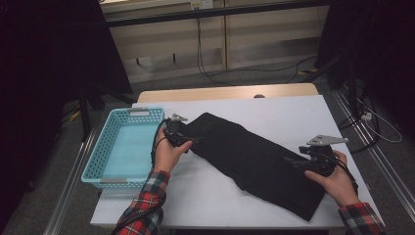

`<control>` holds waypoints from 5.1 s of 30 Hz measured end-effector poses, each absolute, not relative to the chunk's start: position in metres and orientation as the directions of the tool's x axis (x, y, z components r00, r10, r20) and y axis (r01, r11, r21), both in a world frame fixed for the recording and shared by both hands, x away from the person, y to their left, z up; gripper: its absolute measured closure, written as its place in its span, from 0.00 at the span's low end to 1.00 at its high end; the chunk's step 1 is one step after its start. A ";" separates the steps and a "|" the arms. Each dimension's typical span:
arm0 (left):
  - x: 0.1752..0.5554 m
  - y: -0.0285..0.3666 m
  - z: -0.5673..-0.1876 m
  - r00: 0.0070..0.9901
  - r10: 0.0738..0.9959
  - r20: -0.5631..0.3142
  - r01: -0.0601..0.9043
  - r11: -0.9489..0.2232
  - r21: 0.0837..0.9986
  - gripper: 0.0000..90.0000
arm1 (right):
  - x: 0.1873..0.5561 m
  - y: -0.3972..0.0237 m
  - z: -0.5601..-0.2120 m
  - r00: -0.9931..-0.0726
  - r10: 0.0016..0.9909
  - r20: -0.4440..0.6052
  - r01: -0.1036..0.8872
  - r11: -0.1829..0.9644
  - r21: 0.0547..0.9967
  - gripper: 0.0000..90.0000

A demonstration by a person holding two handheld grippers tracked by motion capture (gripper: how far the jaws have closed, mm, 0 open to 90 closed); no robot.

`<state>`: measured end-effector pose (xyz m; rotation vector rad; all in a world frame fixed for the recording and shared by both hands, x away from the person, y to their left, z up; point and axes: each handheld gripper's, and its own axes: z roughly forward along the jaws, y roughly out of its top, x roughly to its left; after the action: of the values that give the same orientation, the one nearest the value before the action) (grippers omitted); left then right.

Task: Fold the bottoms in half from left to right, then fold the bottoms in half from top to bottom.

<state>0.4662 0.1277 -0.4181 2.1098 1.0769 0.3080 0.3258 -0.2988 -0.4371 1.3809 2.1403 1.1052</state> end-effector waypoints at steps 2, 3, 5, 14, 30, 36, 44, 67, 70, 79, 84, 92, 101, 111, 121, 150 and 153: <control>0.469 0.128 -0.417 0.622 0.776 -0.107 0.601 -0.385 0.701 0.14 | 0.324 -0.300 -0.437 -0.455 0.884 0.108 0.599 0.214 0.772 0.22; 0.470 0.127 -0.417 0.613 0.782 -0.112 0.605 -0.374 0.703 0.14 | 0.323 -0.300 -0.437 -0.456 0.884 0.108 0.598 0.214 0.772 0.22; 0.472 0.127 -0.416 0.613 0.782 -0.116 0.609 -0.373 0.700 0.14 | 0.321 -0.300 -0.436 -0.460 0.881 0.107 0.593 0.216 0.775 0.20; 0.477 0.129 -0.421 0.592 0.797 -0.121 0.625 -0.359 0.693 0.11 | 0.319 -0.302 -0.434 -0.458 0.882 0.108 0.583 0.206 0.786 0.19; 0.488 0.133 -0.430 0.552 0.827 -0.106 0.638 -0.337 0.692 0.11 | 0.318 -0.298 -0.434 -0.478 0.871 0.112 0.581 0.218 0.784 0.19; 0.491 0.132 -0.435 0.518 0.850 -0.099 0.649 -0.314 0.693 0.16 | 0.317 -0.293 -0.431 -0.496 0.861 0.109 0.570 0.228 0.790 0.19; 0.493 0.132 -0.447 0.474 0.879 -0.045 0.672 -0.329 0.664 0.17 | 0.316 -0.290 -0.431 -0.508 0.854 0.109 0.566 0.236 0.790 0.19; 0.492 0.124 -0.445 0.438 0.882 -0.172 0.731 -0.238 0.640 0.88 | 0.316 -0.289 -0.430 -0.518 0.849 0.107 0.558 0.240 0.794 0.19; 0.492 0.125 -0.440 0.428 0.887 -0.176 0.729 -0.224 0.647 0.94 | 0.316 -0.290 -0.430 -0.518 0.848 0.112 0.559 0.237 0.795 0.19; 0.495 0.131 -0.413 0.416 0.880 -0.231 0.741 -0.180 0.647 0.95 | 0.315 -0.290 -0.430 -0.520 0.846 0.117 0.563 0.236 0.792 0.18; 0.498 0.133 -0.398 0.410 0.882 -0.233 0.747 -0.178 0.641 0.95 | 0.315 -0.292 -0.430 -0.517 0.847 0.124 0.564 0.228 0.794 0.17; 0.508 0.147 -0.380 0.389 0.895 -0.219 0.755 -0.173 0.633 0.95 | 0.314 -0.293 -0.430 -0.513 0.849 0.131 0.564 0.218 0.796 0.17; 0.522 0.175 -0.366 0.332 0.926 -0.179 0.765 -0.153 0.626 0.95 | 0.313 -0.296 -0.429 -0.508 0.850 0.137 0.563 0.207 0.800 0.17; 0.505 0.151 -0.370 0.447 0.872 -0.201 0.732 -0.227 0.642 0.95 | 0.314 -0.294 -0.429 -0.511 0.849 0.135 0.565 0.213 0.797 0.17; 0.472 0.112 -0.382 0.604 0.762 -0.231 0.657 -0.313 0.686 0.95 | 0.314 -0.288 -0.431 -0.525 0.841 0.131 0.561 0.226 0.796 0.17; 0.414 0.046 -0.404 0.799 0.523 -0.298 0.544 -0.415 0.729 0.95 | 0.314 -0.276 -0.433 -0.552 0.825 0.123 0.558 0.256 0.789 0.17; 0.408 0.037 -0.408 0.812 0.501 -0.299 0.536 -0.438 0.722 0.95 | 0.314 -0.274 -0.434 -0.557 0.822 0.122 0.557 0.261 0.789 0.17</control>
<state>0.4083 0.0372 -0.4077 2.1124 0.7623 -0.0498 0.3138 -0.2741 -0.4335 1.2662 2.2240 1.1901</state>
